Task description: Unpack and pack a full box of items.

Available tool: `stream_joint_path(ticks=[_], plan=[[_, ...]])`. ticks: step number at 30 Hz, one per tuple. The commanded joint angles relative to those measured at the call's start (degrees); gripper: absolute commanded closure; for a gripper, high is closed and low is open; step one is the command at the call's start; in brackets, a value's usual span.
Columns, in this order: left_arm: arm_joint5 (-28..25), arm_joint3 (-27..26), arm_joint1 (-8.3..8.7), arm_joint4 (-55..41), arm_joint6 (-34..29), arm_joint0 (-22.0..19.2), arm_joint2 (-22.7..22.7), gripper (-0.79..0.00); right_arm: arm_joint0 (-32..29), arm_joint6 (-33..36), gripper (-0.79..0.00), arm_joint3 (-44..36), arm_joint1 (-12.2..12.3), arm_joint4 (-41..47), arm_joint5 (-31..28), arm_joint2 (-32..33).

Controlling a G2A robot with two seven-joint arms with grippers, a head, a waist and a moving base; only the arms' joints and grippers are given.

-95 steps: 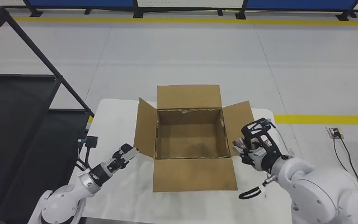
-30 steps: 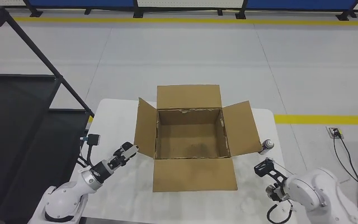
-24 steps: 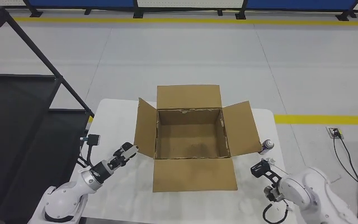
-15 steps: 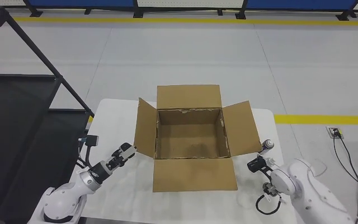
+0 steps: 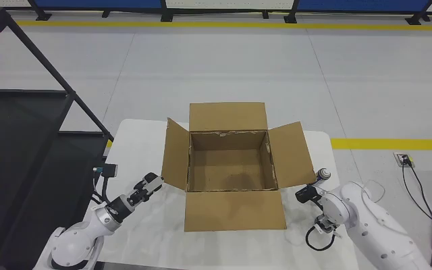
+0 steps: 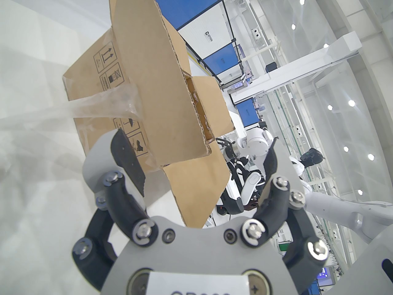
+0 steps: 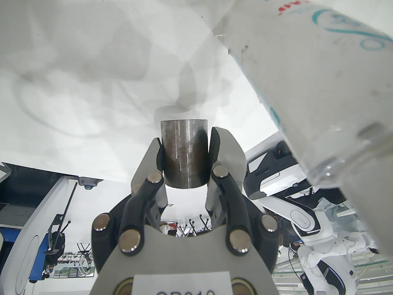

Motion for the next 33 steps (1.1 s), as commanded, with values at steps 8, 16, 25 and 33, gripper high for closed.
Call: stream_joint_path(ticks=[8,16,25,33], plan=[[0.0,-0.1,0.1,-0.1,0.2,0.4,-0.4,-0.785,3.0,0.0,-0.308,1.3,0.8,3.2,1.0,-3.9],[0.0,-0.1,0.15,-0.2,0.2,0.4,-0.4,-0.785,4.8,0.0,-0.314,1.3,1.6,5.0,2.1,-6.0],[0.4,-0.4,0.19,0.3,0.0,-0.5,-0.1,-0.785,-2.1,-0.3,-0.705,-9.8,5.0,4.9,5.4,1.3],[0.9,-0.7,0.19,0.6,-0.2,-1.4,0.6,-0.785,-15.9,-8.5,-0.785,-24.0,8.1,3.9,11.8,13.7]])
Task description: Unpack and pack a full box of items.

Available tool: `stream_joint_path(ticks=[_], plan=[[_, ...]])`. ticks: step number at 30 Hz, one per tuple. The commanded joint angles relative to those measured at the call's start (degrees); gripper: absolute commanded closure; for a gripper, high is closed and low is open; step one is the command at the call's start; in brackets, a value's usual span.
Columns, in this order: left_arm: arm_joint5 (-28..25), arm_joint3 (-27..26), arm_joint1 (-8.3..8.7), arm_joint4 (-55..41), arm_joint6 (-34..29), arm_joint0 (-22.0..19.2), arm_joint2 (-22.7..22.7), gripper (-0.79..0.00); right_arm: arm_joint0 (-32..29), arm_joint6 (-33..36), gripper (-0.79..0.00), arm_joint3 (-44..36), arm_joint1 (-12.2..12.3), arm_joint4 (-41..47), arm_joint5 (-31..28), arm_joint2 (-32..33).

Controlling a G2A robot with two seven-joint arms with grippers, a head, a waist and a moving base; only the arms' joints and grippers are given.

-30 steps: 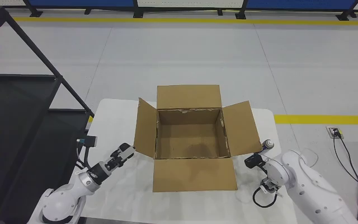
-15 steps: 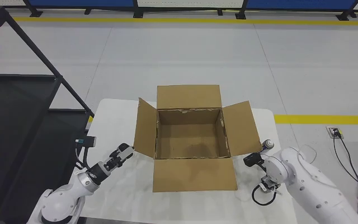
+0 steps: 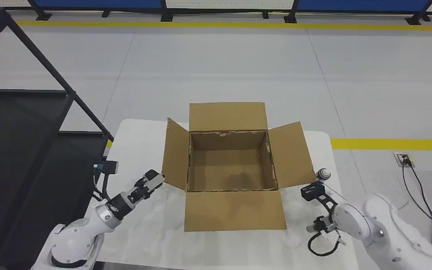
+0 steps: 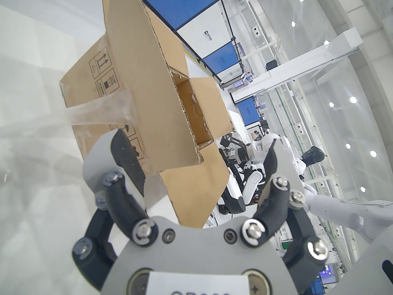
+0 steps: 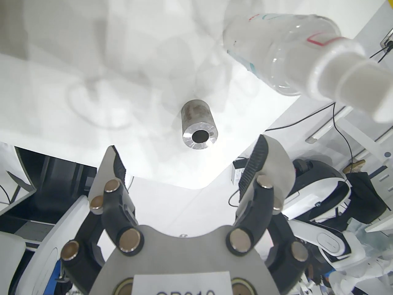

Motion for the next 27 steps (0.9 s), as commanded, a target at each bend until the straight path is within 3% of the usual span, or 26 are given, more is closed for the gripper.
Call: stream_joint_path(ticks=[1,6,9,11,16,19,27], plan=[[0.1,-0.1,0.0,0.1,0.1,-0.1,0.1,-0.785,-4.2,-3.1,-0.785,-3.9,0.6,0.2,1.9,3.8],[0.4,-0.8,-0.09,0.0,2.7,0.1,-0.3,-0.785,-13.5,-13.9,-0.785,-10.7,1.4,4.4,3.7,13.2],[0.9,-1.4,-0.31,-0.9,6.4,0.4,-0.6,-0.785,-19.0,-23.9,-0.785,-12.3,1.3,10.1,2.9,19.0],[1.2,-1.9,-0.5,-1.7,9.3,0.7,-0.9,-0.785,-22.8,-34.9,-0.785,-12.9,0.9,13.9,3.3,22.6],[1.2,-3.2,-1.11,-4.7,18.2,2.0,-2.1,-0.785,-34.1,-54.6,-0.785,-10.4,-0.2,27.5,-8.2,30.5],[1.7,-3.6,-1.57,-6.7,24.8,3.0,-3.1,-0.785,-38.1,-57.5,-0.785,-8.4,-0.5,32.3,-15.4,33.8],[4.3,-4.6,-2.63,-9.5,36.8,4.4,-4.9,-0.785,-38.1,-57.6,-0.785,-8.6,-0.5,32.1,-16.1,33.4]])
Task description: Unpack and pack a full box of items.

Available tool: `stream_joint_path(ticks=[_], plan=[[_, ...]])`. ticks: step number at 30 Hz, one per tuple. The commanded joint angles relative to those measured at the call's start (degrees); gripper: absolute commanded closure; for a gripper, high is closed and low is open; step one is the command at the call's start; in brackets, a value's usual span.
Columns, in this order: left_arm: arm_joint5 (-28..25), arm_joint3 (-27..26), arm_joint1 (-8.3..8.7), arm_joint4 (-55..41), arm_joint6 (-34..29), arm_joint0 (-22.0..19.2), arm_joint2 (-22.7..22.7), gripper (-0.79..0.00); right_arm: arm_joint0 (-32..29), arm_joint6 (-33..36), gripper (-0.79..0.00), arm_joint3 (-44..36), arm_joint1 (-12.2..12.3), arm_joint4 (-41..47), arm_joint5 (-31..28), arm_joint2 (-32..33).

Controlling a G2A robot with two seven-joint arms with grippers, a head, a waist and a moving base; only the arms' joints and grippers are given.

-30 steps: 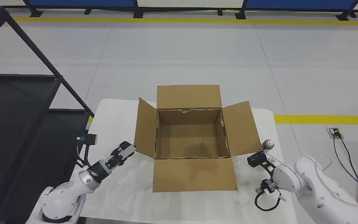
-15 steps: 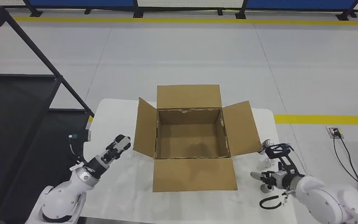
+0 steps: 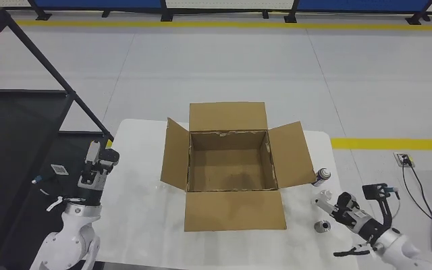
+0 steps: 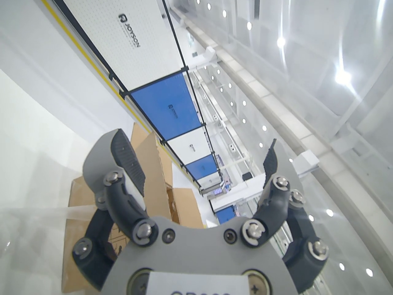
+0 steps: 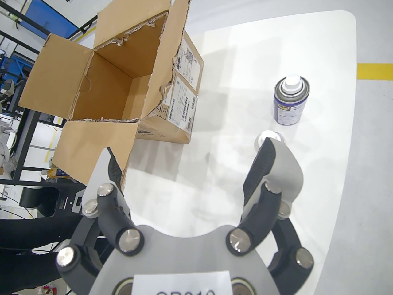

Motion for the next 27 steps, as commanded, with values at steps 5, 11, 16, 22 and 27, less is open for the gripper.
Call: stream_joint_path(ticks=[5,11,16,22,27], plan=[[3.0,0.1,-0.5,2.5,3.0,-0.3,0.6,-0.785,1.9,-2.2,-0.785,1.5,-0.6,2.7,-4.0,-2.1],[4.0,0.5,-0.87,4.3,2.7,-0.7,1.5,-0.785,6.0,-0.6,-0.785,6.9,-1.1,11.8,-10.3,-3.6],[3.5,0.7,-1.16,4.5,1.6,-0.8,2.0,-0.785,14.4,4.8,-0.785,14.3,-1.8,22.4,-10.7,-8.4],[2.1,1.0,-1.48,4.5,2.8,-0.6,0.9,-0.785,23.9,6.8,-0.748,19.4,-2.6,24.5,-6.0,-13.0],[1.9,1.2,-1.68,4.2,3.2,0.3,-0.5,-0.785,32.1,12.8,-0.323,23.1,-3.1,24.1,-1.1,-16.6]])
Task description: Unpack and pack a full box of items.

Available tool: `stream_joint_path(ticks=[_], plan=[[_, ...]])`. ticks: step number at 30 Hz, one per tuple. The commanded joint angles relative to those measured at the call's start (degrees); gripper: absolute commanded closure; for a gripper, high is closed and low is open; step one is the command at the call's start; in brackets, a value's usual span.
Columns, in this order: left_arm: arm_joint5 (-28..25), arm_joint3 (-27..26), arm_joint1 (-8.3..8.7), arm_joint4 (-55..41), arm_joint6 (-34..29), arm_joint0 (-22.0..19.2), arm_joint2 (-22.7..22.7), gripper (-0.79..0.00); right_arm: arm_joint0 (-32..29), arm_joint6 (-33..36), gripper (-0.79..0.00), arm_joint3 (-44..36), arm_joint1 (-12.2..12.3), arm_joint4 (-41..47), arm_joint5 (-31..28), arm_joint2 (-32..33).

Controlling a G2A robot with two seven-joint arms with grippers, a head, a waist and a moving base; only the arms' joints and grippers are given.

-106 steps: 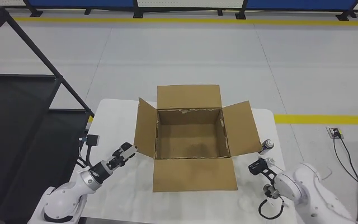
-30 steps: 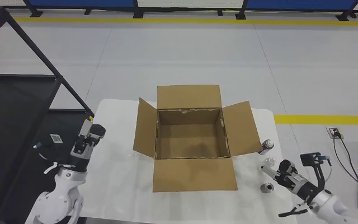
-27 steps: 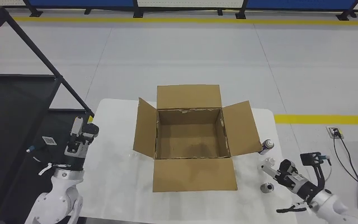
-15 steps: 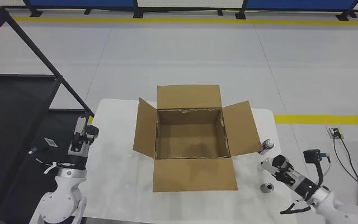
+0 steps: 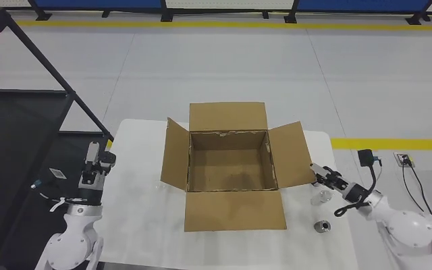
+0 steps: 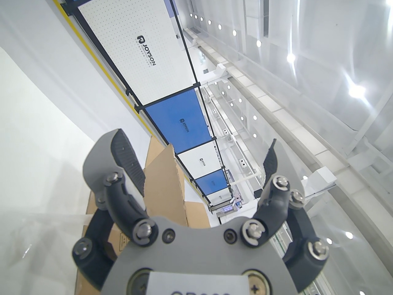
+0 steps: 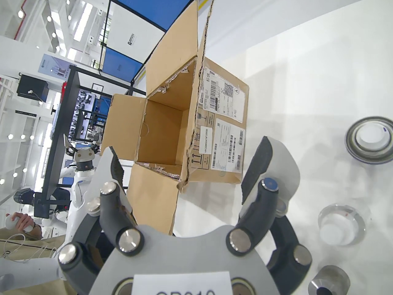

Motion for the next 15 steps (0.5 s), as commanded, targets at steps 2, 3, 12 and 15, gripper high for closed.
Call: stream_joint_path(ticks=[2,3,12,15], plan=[[-0.5,0.1,-0.15,-0.4,0.5,0.8,-1.0,-0.785,4.7,3.7,-0.209,2.3,-0.3,-0.3,1.7,-2.3],[-0.6,0.1,-0.19,-0.5,0.8,1.1,-1.3,-0.785,5.7,4.9,-0.16,2.8,-0.4,-0.9,2.1,-3.0],[-0.9,0.1,-0.66,-1.4,1.2,2.1,-2.8,-0.785,9.4,7.9,0.0,5.6,-1.2,-0.5,1.4,-6.3],[-0.7,0.0,-0.8,-1.1,1.0,2.0,-2.9,-0.785,9.1,7.8,0.0,5.3,-1.4,-0.6,1.3,-6.7]])
